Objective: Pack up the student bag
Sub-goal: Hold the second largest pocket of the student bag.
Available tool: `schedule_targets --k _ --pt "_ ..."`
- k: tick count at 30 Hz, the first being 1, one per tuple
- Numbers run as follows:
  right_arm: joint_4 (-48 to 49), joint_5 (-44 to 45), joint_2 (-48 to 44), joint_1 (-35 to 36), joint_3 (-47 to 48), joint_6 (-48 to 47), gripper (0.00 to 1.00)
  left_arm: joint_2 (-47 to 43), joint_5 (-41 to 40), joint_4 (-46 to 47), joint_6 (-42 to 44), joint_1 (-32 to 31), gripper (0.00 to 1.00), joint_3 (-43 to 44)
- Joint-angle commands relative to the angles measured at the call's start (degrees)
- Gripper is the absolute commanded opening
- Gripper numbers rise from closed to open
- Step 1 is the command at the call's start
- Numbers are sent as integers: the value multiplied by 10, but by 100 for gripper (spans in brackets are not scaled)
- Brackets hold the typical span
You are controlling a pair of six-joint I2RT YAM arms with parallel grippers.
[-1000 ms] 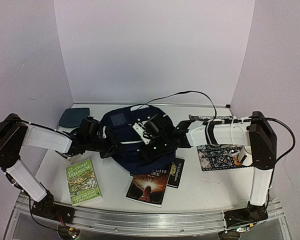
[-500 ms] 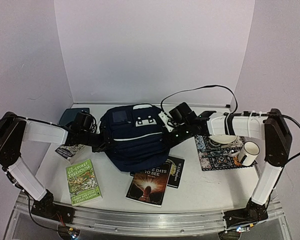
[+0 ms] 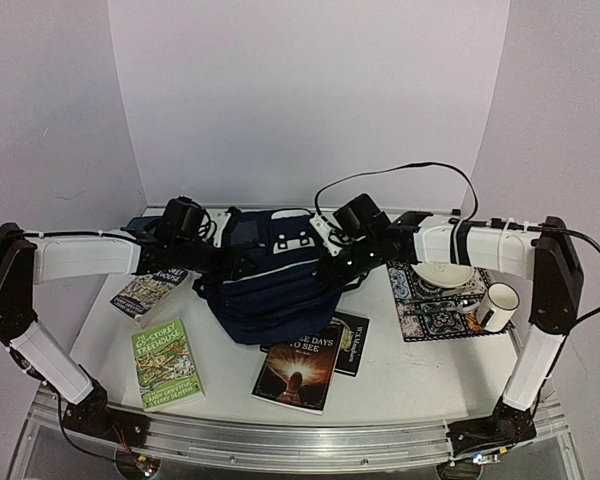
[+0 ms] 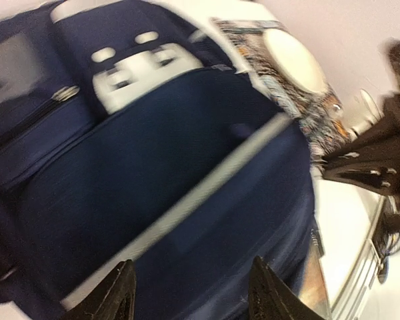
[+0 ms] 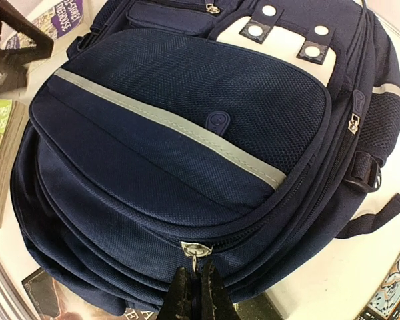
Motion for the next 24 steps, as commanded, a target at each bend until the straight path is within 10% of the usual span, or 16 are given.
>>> schedule_targets --k 1,16,24 --pt "5 -22 2 10 32 -5 0 21 -15 10 125 -56 59 59" --pt "6 -34 6 18 42 -3 0 108 -7 77 327 -127 58 87" --pt "3 -7 -3 17 33 -17 0 107 -24 105 355 -132 12 75"
